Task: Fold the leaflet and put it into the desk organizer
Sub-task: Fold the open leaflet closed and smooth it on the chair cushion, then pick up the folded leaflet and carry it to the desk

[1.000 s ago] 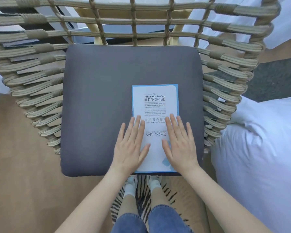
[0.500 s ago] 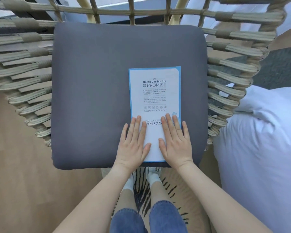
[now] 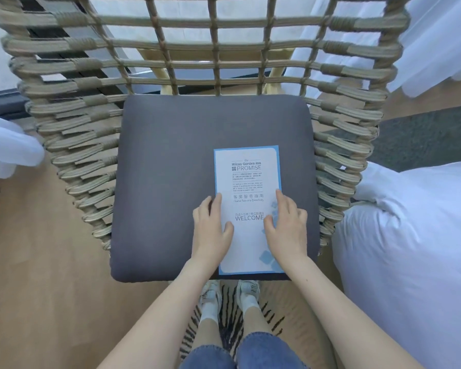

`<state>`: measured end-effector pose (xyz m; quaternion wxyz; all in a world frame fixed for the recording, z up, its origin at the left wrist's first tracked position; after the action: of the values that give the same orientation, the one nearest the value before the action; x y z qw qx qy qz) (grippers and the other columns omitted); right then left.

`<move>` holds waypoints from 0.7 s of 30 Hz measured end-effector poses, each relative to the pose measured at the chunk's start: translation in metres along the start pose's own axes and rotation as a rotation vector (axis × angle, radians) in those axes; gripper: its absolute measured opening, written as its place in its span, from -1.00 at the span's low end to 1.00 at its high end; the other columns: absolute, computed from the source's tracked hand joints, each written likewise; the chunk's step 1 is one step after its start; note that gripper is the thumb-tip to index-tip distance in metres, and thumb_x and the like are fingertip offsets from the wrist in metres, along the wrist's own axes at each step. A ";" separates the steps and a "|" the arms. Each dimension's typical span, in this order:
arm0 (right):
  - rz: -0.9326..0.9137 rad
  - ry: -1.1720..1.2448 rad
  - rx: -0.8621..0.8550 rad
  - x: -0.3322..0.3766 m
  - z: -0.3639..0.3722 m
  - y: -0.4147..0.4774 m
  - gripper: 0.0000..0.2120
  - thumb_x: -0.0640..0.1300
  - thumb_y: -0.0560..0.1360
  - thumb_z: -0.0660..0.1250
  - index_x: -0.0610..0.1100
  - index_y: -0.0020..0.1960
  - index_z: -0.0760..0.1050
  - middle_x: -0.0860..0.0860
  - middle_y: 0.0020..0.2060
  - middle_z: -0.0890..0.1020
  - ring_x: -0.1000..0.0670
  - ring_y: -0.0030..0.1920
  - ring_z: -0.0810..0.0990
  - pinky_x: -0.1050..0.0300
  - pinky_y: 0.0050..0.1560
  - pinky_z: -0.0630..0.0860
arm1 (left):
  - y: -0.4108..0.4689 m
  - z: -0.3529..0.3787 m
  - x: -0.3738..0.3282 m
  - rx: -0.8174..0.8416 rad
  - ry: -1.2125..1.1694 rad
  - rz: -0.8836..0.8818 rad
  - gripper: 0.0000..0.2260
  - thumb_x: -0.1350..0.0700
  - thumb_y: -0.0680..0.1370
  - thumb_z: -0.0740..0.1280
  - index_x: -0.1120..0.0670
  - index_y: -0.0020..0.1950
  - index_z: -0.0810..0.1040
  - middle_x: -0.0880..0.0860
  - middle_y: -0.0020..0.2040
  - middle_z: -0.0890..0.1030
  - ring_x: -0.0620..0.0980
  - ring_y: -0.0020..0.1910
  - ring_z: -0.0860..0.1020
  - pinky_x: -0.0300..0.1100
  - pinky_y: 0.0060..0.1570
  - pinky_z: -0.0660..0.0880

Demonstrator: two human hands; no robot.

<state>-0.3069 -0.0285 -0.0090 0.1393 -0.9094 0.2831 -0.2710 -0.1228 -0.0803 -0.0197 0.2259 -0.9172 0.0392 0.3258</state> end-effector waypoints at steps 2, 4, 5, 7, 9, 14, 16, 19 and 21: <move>0.034 0.048 0.009 -0.001 0.009 -0.001 -0.41 -0.13 0.56 0.25 -0.05 0.57 0.20 -0.08 0.47 0.33 -0.21 0.22 0.33 -0.01 0.21 0.34 | 0.000 0.009 -0.004 0.030 -0.046 0.002 -0.42 0.22 0.52 0.30 0.11 0.53 0.24 0.17 0.49 0.25 0.09 0.36 0.19 -0.25 0.22 0.14; 0.062 0.130 0.007 -0.004 0.014 -0.003 -0.38 -0.18 0.51 0.32 -0.02 0.54 0.26 -0.09 0.43 0.34 -0.22 0.20 0.34 0.08 0.19 0.31 | 0.002 0.011 0.000 0.003 -0.137 -0.054 -0.44 0.27 0.49 0.31 0.09 0.49 0.32 0.13 0.45 0.28 0.03 0.33 0.21 -0.30 0.19 0.13; 0.084 0.187 0.003 -0.007 0.014 -0.003 -0.36 -0.23 0.48 0.34 -0.01 0.53 0.29 -0.10 0.40 0.36 -0.21 0.21 0.35 0.13 0.18 0.28 | 0.003 0.009 0.003 -0.022 -0.182 -0.084 -0.45 0.30 0.46 0.31 0.09 0.45 0.37 0.12 0.40 0.32 0.04 0.31 0.24 -0.32 0.18 0.15; 0.144 0.326 0.012 -0.017 0.014 -0.002 -0.33 -0.30 0.43 0.37 0.00 0.50 0.34 -0.12 0.30 0.39 -0.17 0.20 0.41 0.15 0.22 0.31 | 0.006 0.005 0.011 -0.040 -0.287 -0.153 -0.48 0.35 0.41 0.32 0.04 0.36 0.47 0.07 0.29 0.39 0.01 0.26 0.35 -0.35 0.14 0.23; 0.197 0.433 0.042 -0.025 0.013 -0.002 -0.32 -0.32 0.41 0.38 0.03 0.47 0.38 -0.12 0.22 0.44 -0.08 0.07 0.50 0.13 0.14 0.43 | 0.007 0.004 0.016 0.014 -0.416 -0.219 -0.50 0.37 0.39 0.31 -0.03 0.26 0.53 -0.03 0.19 0.49 -0.06 0.14 0.48 -0.40 -0.02 0.39; 0.290 0.636 0.127 -0.036 0.008 -0.007 -0.48 -0.31 0.41 0.41 0.06 0.30 0.48 -0.06 0.11 0.62 0.02 -0.20 0.55 0.17 -0.19 0.48 | 0.001 -0.003 0.018 0.156 -0.744 -0.348 -0.58 0.44 0.40 0.30 0.01 0.12 0.60 0.01 0.06 0.68 -0.06 -0.11 0.64 -0.24 -0.25 0.58; 0.312 0.731 0.161 -0.034 0.002 -0.012 -0.53 -0.31 0.42 0.44 0.06 0.25 0.51 -0.06 0.10 0.65 -0.07 -0.03 0.62 0.04 -0.08 0.59 | -0.005 -0.011 0.011 0.199 -0.822 -0.358 -0.58 0.43 0.41 0.30 0.02 0.14 0.60 0.05 0.09 0.69 -0.06 -0.12 0.67 -0.20 -0.24 0.59; 0.331 0.872 0.205 -0.020 -0.023 -0.025 -0.56 -0.36 0.42 0.44 -0.02 0.22 0.55 -0.14 0.10 0.65 -0.18 0.15 0.62 -0.22 0.12 0.61 | -0.020 -0.038 -0.010 0.225 -0.891 -0.330 -0.59 0.42 0.41 0.32 0.04 0.16 0.60 0.07 0.13 0.68 -0.01 -0.05 0.68 -0.13 -0.15 0.62; 0.323 0.937 0.226 -0.004 -0.049 -0.039 -0.56 -0.40 0.42 0.42 -0.05 0.22 0.56 -0.18 0.09 0.65 -0.23 0.16 0.62 -0.26 0.13 0.60 | -0.035 -0.062 -0.029 0.225 -0.917 -0.328 -0.60 0.42 0.43 0.32 0.04 0.15 0.61 0.07 0.16 0.67 -0.01 -0.01 0.68 -0.13 -0.13 0.62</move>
<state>-0.3205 0.0007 0.0452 0.1350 -0.6141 0.4211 -0.6537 -0.1015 -0.0785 0.0544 0.3658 -0.6434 -0.1740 0.6495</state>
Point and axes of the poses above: each hand's wrist, its own y-axis towards the middle knuckle, its own z-axis out of the palm, x = y × z, the point moved 10 cm from there along y, towards the middle knuckle
